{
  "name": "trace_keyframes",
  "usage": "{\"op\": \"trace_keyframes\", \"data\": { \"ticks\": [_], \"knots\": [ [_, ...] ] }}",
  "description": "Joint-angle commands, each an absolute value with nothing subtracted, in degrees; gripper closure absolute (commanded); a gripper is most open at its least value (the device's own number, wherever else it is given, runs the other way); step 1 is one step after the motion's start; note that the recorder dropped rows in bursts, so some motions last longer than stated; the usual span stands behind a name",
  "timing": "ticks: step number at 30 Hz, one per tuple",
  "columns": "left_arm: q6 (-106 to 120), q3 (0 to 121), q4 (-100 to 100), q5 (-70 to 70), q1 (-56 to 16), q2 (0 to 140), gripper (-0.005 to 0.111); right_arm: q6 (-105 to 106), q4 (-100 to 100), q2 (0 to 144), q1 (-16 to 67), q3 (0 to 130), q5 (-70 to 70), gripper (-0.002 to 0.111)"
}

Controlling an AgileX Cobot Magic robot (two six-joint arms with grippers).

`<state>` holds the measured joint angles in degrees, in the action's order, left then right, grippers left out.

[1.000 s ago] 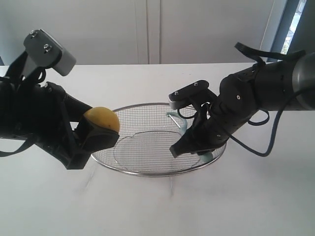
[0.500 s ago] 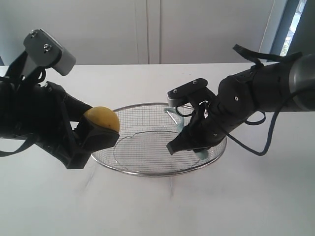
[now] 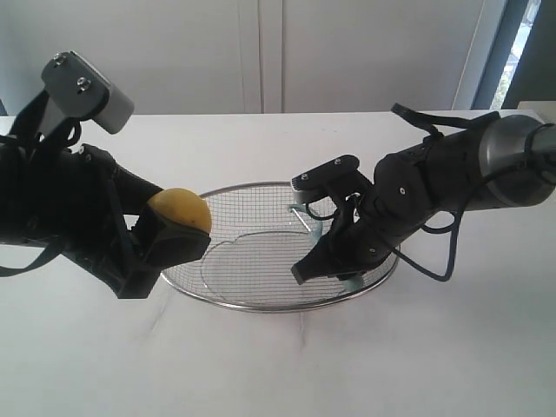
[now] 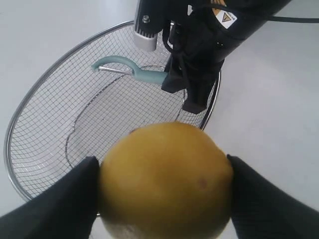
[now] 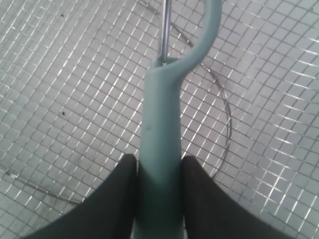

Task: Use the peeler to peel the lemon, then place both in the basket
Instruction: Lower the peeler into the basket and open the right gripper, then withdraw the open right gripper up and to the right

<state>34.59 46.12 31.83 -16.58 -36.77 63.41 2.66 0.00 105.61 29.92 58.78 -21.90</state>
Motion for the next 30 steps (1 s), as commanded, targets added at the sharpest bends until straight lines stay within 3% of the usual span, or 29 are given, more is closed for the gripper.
{"op": "trace_keyframes", "data": {
  "ticks": [1, 10, 24, 30],
  "knots": [
    [34.51, 46.07, 32.96, -16.48, -36.66, 62.70, 0.107, 2.59, 0.00, 105.59, 29.57, 58.45, -21.18, 0.097],
    [34.51, 46.07, 32.96, -16.39, -36.66, 62.70, 0.107, 2.34, 0.42, 105.59, 29.57, 58.45, -21.21, 0.077],
    [34.51, 46.07, 32.96, -16.35, -36.66, 62.70, 0.107, 2.34, 0.42, 95.38, 29.57, 58.76, -24.27, 0.077],
    [34.51, 46.07, 32.96, -16.35, -36.66, 62.70, 0.107, 2.34, 0.00, 82.06, 29.57, 58.76, -37.26, 0.083]
  ]
}}
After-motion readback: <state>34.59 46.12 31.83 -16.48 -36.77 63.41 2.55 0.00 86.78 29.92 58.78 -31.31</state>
